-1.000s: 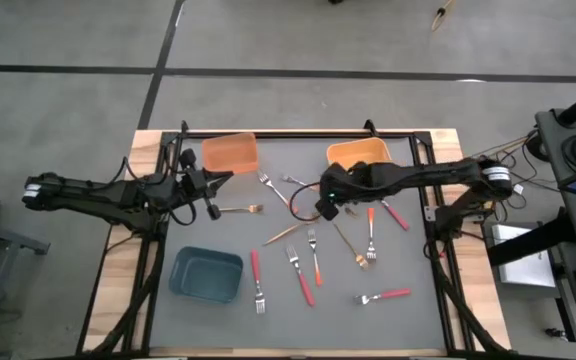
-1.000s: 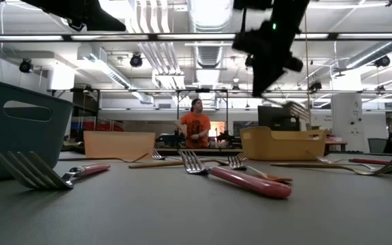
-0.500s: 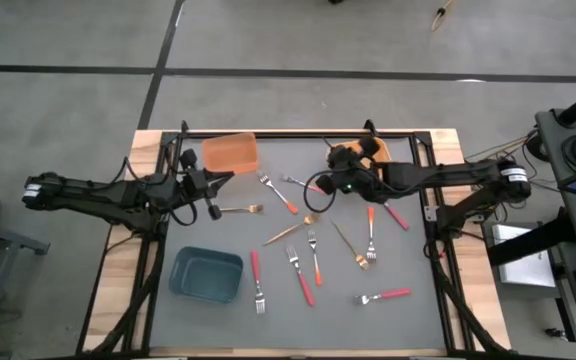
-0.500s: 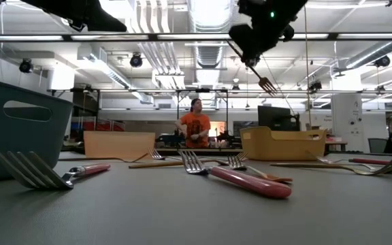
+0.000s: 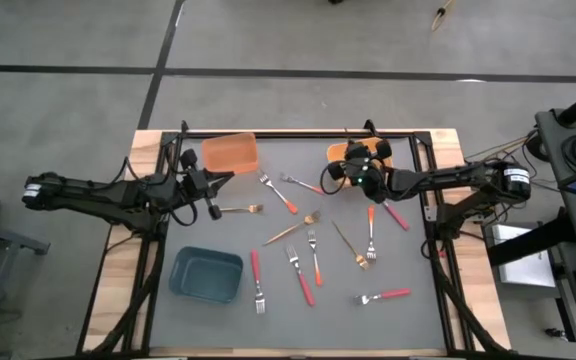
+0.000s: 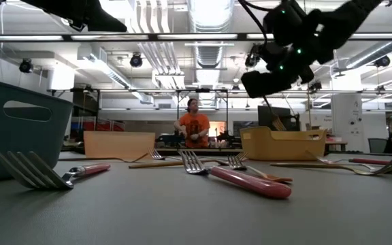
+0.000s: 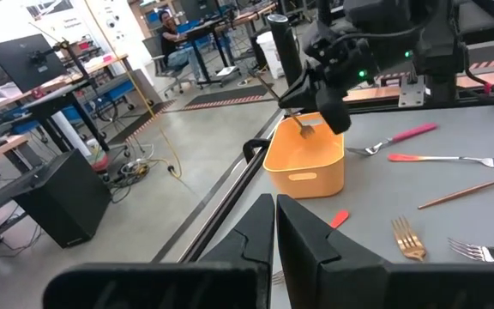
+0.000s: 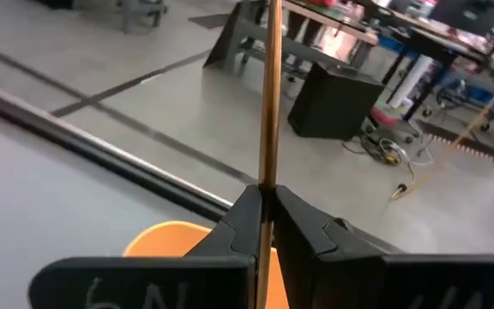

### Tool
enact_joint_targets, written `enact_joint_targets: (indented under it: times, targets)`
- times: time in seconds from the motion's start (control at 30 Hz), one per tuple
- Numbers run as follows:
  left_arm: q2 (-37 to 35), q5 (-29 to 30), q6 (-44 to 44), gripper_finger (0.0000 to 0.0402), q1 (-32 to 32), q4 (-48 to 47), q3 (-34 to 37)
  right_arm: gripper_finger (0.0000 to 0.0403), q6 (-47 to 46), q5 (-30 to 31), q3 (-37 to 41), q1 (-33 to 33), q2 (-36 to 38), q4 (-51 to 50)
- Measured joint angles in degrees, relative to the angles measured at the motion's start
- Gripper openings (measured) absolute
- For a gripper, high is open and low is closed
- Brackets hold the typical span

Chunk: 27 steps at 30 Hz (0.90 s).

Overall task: Sort silverware by color (type)
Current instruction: Put the gold fork into the yellow bin

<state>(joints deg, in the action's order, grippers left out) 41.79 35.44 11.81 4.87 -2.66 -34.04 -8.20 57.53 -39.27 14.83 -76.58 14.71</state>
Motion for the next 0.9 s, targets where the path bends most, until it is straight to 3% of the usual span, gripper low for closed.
enact_joint_targets:
  times: [0.13, 0.6, 0.9]
  targets:
    - [0.0, 0.0, 0.7, 0.0000, 0.0, 0.0, 0.0, 0.0013, -2.4, 1.7, 3.0, 1.4, 0.0, 4.4]
    - [0.3, 0.0, 1.1, 0.0000, 0.0, 0.0, 0.0, 0.0013, -5.5, 9.9, 8.7, 1.5, -0.2, 4.9]
    - [0.4, 0.0, 1.2, 0.0000, 0.0, 0.0, 0.0, 0.0013, -7.9, 11.9, 12.3, 1.5, -0.2, 7.1]
